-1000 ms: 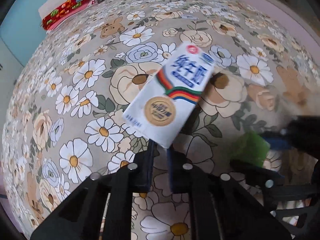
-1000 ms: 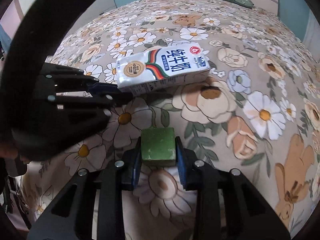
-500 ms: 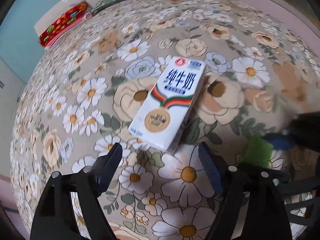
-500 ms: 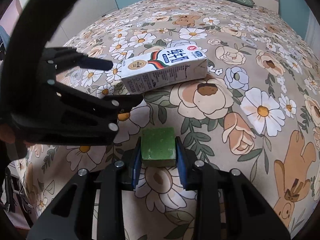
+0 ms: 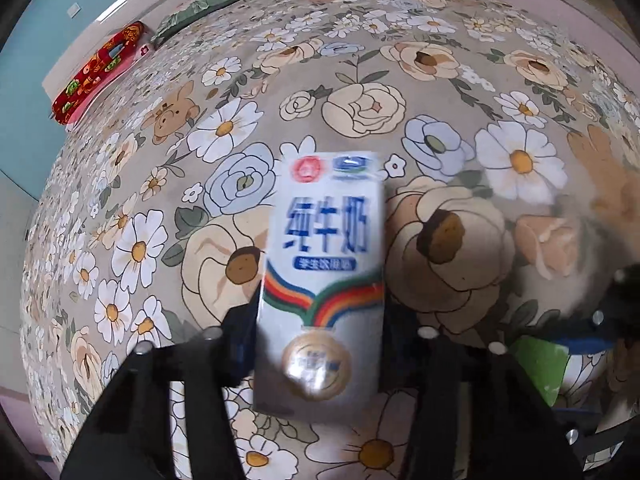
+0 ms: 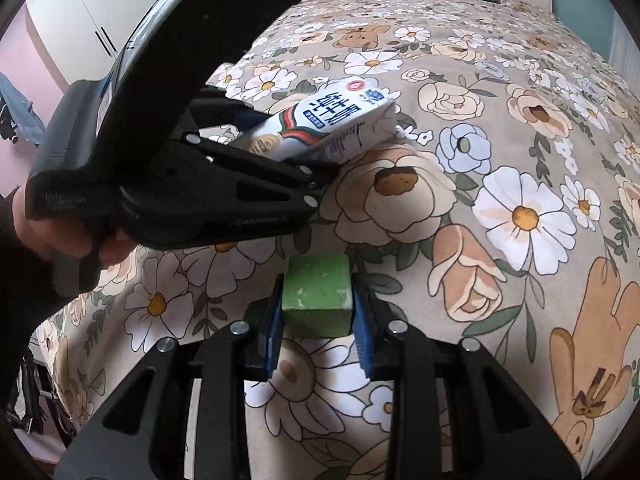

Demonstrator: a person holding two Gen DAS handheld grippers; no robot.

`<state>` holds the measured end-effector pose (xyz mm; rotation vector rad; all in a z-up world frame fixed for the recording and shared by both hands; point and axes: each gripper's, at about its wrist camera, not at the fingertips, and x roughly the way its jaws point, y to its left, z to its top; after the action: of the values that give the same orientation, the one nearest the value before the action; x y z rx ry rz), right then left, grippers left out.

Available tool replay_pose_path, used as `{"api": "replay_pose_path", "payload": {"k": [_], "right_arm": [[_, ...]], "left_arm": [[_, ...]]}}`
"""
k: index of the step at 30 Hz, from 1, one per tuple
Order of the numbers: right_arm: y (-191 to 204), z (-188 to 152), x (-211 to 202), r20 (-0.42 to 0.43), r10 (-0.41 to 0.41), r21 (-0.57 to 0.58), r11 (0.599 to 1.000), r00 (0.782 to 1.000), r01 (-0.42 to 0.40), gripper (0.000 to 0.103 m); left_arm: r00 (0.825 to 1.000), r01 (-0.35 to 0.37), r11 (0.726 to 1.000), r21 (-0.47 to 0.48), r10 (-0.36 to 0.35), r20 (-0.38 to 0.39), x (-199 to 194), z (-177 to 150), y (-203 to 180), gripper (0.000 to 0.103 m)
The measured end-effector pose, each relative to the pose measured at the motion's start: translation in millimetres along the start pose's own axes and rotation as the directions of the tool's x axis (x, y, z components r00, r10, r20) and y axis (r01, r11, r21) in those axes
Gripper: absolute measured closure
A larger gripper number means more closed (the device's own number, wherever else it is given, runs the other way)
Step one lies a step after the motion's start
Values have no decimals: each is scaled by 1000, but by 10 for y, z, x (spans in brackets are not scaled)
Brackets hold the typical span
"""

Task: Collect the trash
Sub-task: 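Carry the milk carton with the left tool while the right tool carries the green block over the bin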

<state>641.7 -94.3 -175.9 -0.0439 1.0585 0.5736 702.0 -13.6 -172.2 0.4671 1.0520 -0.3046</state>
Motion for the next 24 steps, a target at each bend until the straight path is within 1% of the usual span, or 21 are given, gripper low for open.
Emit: {"api": "replay_pose_path", "payload": {"k": [2,7,13,15,20,24], "right_arm": [[0,-16,-10,1,1,3,1000,1000,-1,71],[21,-63,-79,0,-1,15,1000,1000,1,71],[95,-145,-342,15,-14,13,1000,1000,14,71],[138,-187,-489,23,-21,15,1000,1000,20,71],[280,-276,-909,46,-42,13,999,998,42,71],[456,-374,-1289,72,-69,-5,998,995,69,71]], "left_arm": [[1000,-17,1000,-3,17,5,-5,-15,-18,53],[1000,-30,997,-71,30,-4,-94,-110,16,54],[996,-85,987,-139,85,-7,-367,-307,46,54],[996,-87,984,-155,88,-3,-515,-376,38,54],[995,-97,984,-151,100,10,-1003,-519,-73,54],[993,-107,983,-149,114,37,-1527,-672,-226,54]]}}
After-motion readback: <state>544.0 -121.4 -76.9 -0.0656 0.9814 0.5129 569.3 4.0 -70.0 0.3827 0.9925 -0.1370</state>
